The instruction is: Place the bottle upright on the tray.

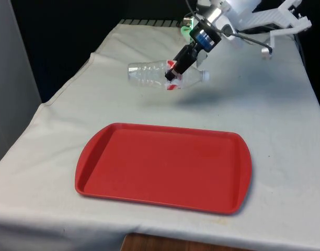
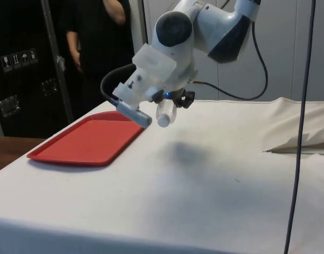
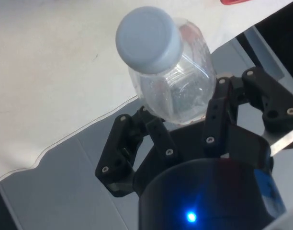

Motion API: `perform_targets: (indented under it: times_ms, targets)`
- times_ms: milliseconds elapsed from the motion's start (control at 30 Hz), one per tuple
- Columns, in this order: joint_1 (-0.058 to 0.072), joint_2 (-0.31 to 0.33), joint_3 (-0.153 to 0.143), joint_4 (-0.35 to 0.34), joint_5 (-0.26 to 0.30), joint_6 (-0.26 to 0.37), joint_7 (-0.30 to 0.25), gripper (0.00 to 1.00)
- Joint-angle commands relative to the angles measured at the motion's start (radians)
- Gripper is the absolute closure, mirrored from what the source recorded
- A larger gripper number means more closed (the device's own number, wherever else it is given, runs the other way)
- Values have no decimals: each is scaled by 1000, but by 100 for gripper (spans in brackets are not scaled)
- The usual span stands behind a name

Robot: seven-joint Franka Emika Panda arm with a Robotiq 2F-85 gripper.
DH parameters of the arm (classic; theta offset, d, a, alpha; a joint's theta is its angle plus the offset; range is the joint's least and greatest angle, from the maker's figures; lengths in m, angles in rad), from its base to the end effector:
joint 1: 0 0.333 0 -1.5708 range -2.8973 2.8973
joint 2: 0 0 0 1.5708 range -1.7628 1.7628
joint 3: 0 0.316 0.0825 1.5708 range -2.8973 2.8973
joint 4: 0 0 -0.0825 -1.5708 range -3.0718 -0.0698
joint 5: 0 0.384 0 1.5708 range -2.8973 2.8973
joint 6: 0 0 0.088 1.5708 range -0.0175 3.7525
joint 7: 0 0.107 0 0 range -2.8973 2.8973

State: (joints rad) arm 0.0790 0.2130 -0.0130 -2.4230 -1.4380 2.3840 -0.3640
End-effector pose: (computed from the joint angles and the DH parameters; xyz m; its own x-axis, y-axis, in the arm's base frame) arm 0.4710 0.0214 0.2069 0.0332 0.7219 -0.6912 0.9479 0.1965 0.2508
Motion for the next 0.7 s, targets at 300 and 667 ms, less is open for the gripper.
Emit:
perform_targets:
  times_ms: [300, 667]
  targets:
    - [-1, -28, -20, 6, 33, 4, -25, 82]
    - [-6, -49, -41, 47, 69, 25, -88, 82]
